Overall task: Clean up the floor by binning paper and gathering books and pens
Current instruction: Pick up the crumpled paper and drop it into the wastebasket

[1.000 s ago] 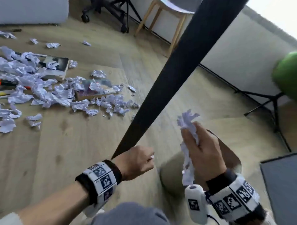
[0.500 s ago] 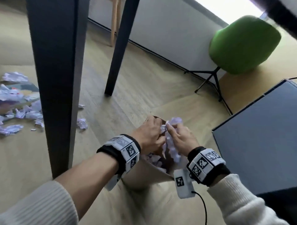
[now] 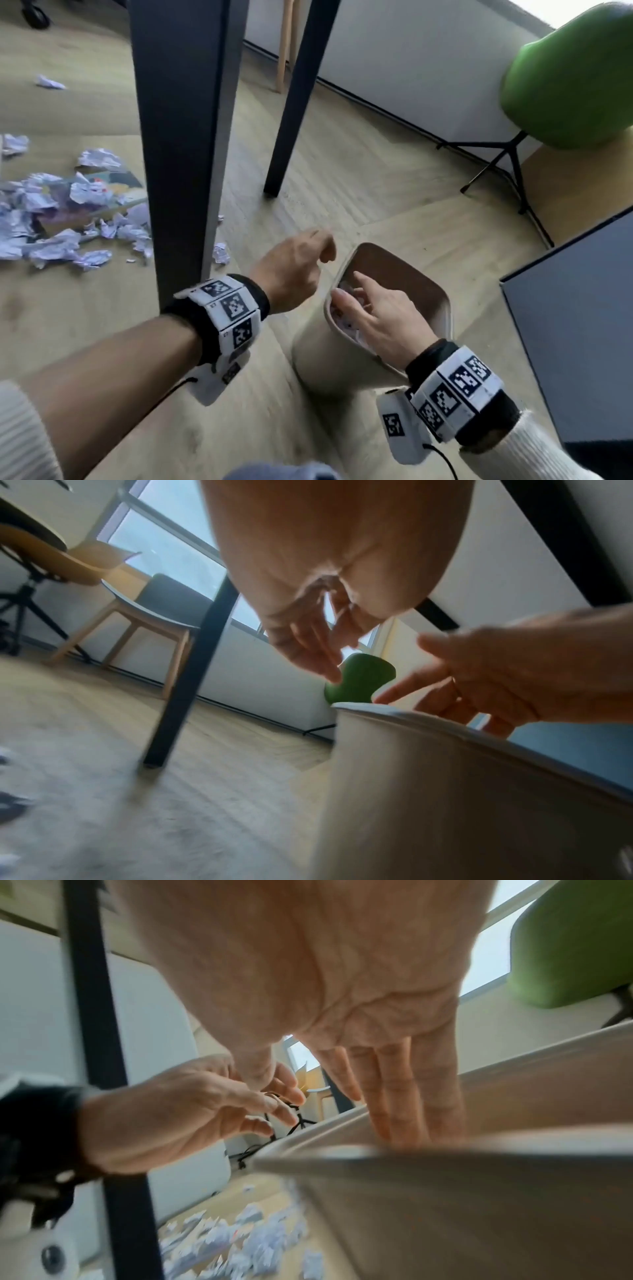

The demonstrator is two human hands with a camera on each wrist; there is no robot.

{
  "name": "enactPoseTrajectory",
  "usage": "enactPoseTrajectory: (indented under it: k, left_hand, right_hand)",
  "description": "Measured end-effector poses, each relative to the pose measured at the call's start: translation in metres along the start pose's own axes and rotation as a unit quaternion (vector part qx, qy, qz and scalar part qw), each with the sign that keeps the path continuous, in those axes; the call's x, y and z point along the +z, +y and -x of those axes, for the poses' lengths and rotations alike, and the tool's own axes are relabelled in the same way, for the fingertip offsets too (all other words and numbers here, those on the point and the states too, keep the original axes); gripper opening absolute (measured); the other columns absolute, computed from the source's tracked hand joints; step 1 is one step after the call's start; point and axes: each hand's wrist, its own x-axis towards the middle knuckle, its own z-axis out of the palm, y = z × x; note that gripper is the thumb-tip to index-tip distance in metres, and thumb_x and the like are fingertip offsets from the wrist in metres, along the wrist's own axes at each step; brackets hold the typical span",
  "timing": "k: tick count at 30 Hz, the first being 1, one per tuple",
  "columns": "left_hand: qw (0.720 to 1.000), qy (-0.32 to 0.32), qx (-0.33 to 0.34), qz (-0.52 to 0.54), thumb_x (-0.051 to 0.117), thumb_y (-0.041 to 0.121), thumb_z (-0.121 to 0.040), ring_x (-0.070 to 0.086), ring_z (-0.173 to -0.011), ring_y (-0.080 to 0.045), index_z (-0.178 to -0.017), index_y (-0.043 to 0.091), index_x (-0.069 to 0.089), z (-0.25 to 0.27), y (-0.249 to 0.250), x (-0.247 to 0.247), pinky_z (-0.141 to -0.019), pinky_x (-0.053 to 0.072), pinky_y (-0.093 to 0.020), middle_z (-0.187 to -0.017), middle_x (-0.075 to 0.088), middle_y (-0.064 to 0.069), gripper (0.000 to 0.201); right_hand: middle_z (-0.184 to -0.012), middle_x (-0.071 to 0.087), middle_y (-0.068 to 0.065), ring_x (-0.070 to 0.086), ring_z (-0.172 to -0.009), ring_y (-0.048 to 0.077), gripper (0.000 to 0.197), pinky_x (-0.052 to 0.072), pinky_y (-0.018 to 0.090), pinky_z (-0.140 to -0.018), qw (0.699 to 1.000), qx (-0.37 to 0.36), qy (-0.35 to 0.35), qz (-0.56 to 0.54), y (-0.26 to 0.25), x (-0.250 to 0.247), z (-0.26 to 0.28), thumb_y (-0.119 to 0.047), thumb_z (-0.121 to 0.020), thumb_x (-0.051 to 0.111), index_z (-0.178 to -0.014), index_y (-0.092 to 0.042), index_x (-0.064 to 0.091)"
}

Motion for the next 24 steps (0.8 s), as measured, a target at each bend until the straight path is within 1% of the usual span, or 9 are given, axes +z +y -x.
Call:
enactPoseTrajectory:
  k: [2,5,8,10,13,16,19,21,24]
  left_hand:
    - [0.996,-0.076,-0.015,-0.047,0.044,-0.003,-0.086,0.055,-0.085,-0.014,-0.096,0.015,0.059,0.023,-0.011,-0.024,-0.075,0.046,-0.024,-0.093,0.052,0.007,0.025]
    - [0.971,-0.196,-0.052,-0.125,0.045,0.011,-0.092,0.056,-0.094,-0.013,-0.101,0.023,0.060,0.053,-0.012,-0.043,-0.082,0.049,-0.029,-0.098,0.054,0.010,0.022]
    - [0.947,-0.276,-0.087,-0.140,0.042,0.016,-0.094,0.055,-0.092,-0.014,-0.109,0.021,0.060,0.080,-0.006,-0.051,-0.084,0.048,-0.028,-0.109,0.063,0.002,0.024]
    - [0.934,-0.304,-0.123,-0.141,0.044,0.016,-0.094,0.053,-0.083,-0.013,-0.106,0.016,0.062,0.097,-0.009,-0.066,-0.074,0.045,-0.024,-0.103,0.065,-0.001,0.022]
    - [0.925,-0.280,-0.180,-0.184,0.048,0.015,-0.091,0.054,-0.077,-0.018,-0.087,0.018,0.059,0.122,-0.029,-0.099,-0.065,0.042,-0.025,-0.085,0.061,0.001,0.013]
    - [0.913,-0.246,-0.248,-0.210,0.049,0.011,-0.090,0.061,-0.091,-0.024,-0.093,0.015,0.065,0.149,-0.056,-0.131,-0.075,0.048,-0.027,-0.093,0.065,-0.003,0.017]
    - [0.887,-0.252,-0.298,-0.247,0.047,0.008,-0.089,0.062,-0.097,-0.025,-0.094,0.016,0.068,0.174,-0.075,-0.166,-0.076,0.046,-0.026,-0.097,0.066,-0.007,0.022]
    - [0.874,-0.238,-0.321,-0.278,0.047,0.009,-0.089,0.062,-0.095,-0.023,-0.098,0.010,0.069,0.185,-0.083,-0.190,-0.077,0.049,-0.029,-0.102,0.069,-0.007,0.023]
    - [0.856,-0.211,-0.349,-0.317,0.049,0.012,-0.090,0.056,-0.085,-0.022,-0.101,0.010,0.068,0.205,-0.086,-0.231,-0.067,0.041,-0.025,-0.101,0.068,-0.008,0.022]
  right_hand:
    - [-0.112,0.064,0.004,0.060,-0.102,0.024,0.077,0.049,0.034,-0.086,0.997,0.023,-0.041,0.061,-0.014,0.016,-0.003,-0.077,-0.079,0.040,-0.128,-0.018,0.047]
    - [-0.098,0.059,0.009,0.055,-0.088,0.028,0.038,0.045,0.035,-0.075,0.991,0.033,-0.068,0.111,-0.031,0.031,-0.007,-0.052,-0.090,0.051,-0.090,-0.014,0.045]
    - [-0.094,0.058,0.014,0.059,-0.096,0.036,0.017,0.045,0.035,-0.075,0.991,0.006,-0.046,0.123,-0.045,0.039,-0.005,-0.025,-0.092,0.046,-0.085,-0.011,0.042]
    - [-0.085,0.054,0.012,0.059,-0.098,0.039,0.014,0.046,0.036,-0.075,0.992,-0.036,-0.029,0.120,-0.059,0.044,0.000,-0.020,-0.091,0.044,-0.083,-0.010,0.040]
    - [-0.089,0.058,0.015,0.059,-0.094,0.039,0.011,0.046,0.037,-0.075,0.989,-0.080,-0.031,0.121,-0.091,0.058,0.006,-0.017,-0.091,0.044,-0.084,-0.010,0.039]
    - [-0.104,0.061,0.019,0.058,-0.104,0.039,0.008,0.048,0.039,-0.081,0.989,-0.099,-0.032,0.109,-0.128,0.072,0.009,-0.016,-0.093,0.044,-0.092,-0.009,0.044]
    - [-0.107,0.059,0.010,0.058,-0.099,0.030,0.025,0.045,0.034,-0.080,0.992,-0.100,-0.012,0.078,-0.153,0.076,0.013,-0.031,-0.091,0.058,-0.102,-0.010,0.047]
    - [-0.101,0.052,0.003,0.056,-0.089,0.023,0.036,0.044,0.029,-0.072,0.985,-0.138,0.072,0.080,-0.161,0.073,0.022,-0.040,-0.082,0.068,-0.098,-0.013,0.051]
    - [-0.088,0.047,0.000,0.048,-0.073,0.015,0.027,0.043,0.027,-0.058,0.937,-0.275,0.200,0.074,-0.181,0.076,0.038,-0.035,-0.077,0.072,-0.084,-0.014,0.056]
